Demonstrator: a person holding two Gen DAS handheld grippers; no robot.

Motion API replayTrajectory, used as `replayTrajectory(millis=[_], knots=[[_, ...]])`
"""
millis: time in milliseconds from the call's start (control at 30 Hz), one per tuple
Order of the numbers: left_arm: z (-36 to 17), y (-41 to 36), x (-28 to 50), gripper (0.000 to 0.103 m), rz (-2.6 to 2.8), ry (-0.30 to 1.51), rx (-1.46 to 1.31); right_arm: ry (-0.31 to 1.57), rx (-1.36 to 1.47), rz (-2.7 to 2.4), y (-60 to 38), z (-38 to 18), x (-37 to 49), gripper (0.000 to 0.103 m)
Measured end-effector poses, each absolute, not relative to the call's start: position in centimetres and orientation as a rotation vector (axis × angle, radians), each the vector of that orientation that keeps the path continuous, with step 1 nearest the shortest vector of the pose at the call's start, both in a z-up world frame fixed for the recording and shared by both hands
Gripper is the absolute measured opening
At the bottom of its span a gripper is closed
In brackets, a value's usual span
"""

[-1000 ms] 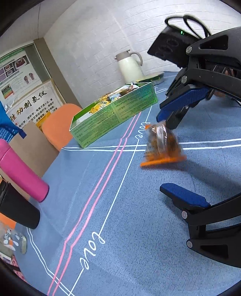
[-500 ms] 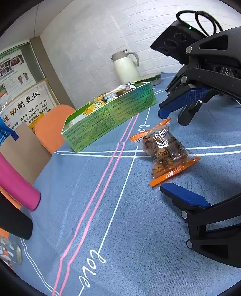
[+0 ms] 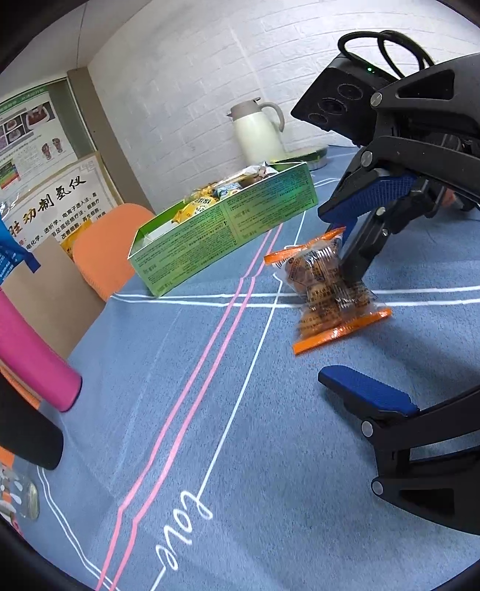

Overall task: Organize snacks
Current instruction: 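Grasp the orange-ended brown snack packet with the right gripper, then carry the orange-ended packet into the green box and open the right gripper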

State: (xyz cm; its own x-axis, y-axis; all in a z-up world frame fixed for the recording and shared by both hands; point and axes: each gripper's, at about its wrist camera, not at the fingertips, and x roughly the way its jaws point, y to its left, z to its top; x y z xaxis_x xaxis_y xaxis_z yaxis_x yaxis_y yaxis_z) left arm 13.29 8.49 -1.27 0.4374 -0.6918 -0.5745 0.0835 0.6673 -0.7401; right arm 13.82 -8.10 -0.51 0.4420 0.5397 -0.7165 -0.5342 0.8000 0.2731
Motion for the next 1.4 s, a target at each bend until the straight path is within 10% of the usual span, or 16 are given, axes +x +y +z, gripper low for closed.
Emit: replayTrajectory(millis=[433,567,1400], knots=[[-1.7,4.8,14.6,0.080,-0.592,1.041,-0.643,0.904,0.151,0.650,-11.1,-1.5,13.6,0.040],[-1.4,3.4,14.4,0.052,-0.581,1.024,-0.562,0.891,0.134,0.616,-11.2,-0.9,13.3,0.036],[8.2,-11.4,19.0,0.051,-0.877,0.911,-0.331,0.611,0.251,0.272,-24.2,6.4,12.5,0.035]])
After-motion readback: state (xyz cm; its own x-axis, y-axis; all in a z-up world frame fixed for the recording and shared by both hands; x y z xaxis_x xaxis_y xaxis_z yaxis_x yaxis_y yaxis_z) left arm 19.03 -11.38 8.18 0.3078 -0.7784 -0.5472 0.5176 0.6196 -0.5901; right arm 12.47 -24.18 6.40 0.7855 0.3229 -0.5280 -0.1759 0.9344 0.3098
